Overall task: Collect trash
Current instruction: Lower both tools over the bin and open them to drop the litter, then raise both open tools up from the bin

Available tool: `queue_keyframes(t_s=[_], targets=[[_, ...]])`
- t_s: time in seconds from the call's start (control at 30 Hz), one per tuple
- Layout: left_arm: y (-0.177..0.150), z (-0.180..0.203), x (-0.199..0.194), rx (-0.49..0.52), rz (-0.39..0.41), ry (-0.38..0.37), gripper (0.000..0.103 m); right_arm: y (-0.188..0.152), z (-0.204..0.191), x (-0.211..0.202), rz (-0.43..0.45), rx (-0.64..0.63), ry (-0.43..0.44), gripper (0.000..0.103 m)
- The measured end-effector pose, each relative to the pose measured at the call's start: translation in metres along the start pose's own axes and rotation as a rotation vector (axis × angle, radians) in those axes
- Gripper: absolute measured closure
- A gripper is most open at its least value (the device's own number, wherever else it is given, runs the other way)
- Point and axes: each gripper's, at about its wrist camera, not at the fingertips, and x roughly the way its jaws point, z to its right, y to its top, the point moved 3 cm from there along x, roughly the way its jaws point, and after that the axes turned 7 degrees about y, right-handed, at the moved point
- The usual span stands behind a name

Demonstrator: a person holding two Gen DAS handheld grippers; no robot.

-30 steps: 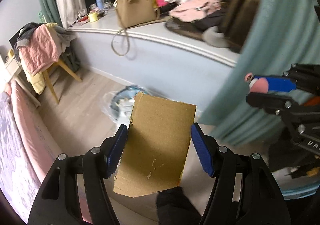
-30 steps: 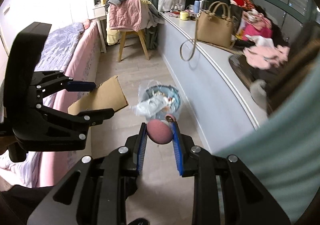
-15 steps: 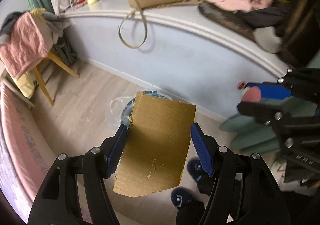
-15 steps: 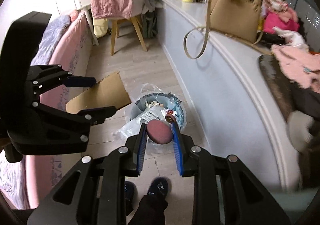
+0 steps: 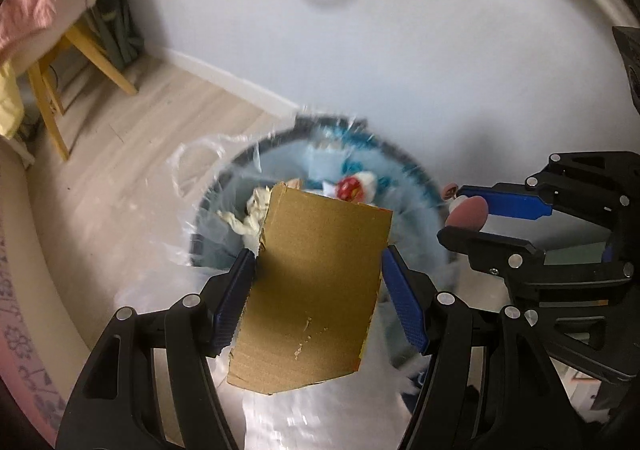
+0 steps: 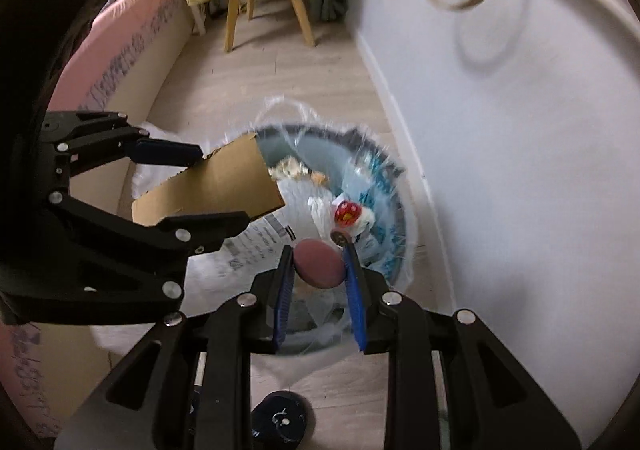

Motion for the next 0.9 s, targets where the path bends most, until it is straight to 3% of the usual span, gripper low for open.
queue_keyframes(t_s=[0.27,0.53,0.57,0.63,0.73,0.9], targets=[[-0.003,-0.005,0.045,0.016,-0.024,-0.008,0.040,-0.004,0.011,0.053,-0.048,-0.040,0.029,0.078],[0.001,-0.005,0.058,0.012,-0.047,-0.051,0.039,0.001,0.017,0.075,-0.109,-0.063,0.035,0.077],[0.002,-0.004,0.058,0.013,-0.049,-0.056,0.036,0.001,0.017,0.075,-0.112,-0.074,0.030,0.072],[0.005,-0.002,0.054,0.011,-0.041,-0.054,0.025,0.002,0.019,0.076,-0.106,-0.084,0.027,0.033],[0.011,-0.001,0.047,0.015,-0.026,-0.017,0.007,0.002,0.020,0.074,-0.111,-0.082,0.033,0.022],[0.016,-0.001,0.037,-0.004,-0.013,0.019,0.006,0.004,0.022,0.064,-0.101,-0.094,0.018,0.022]])
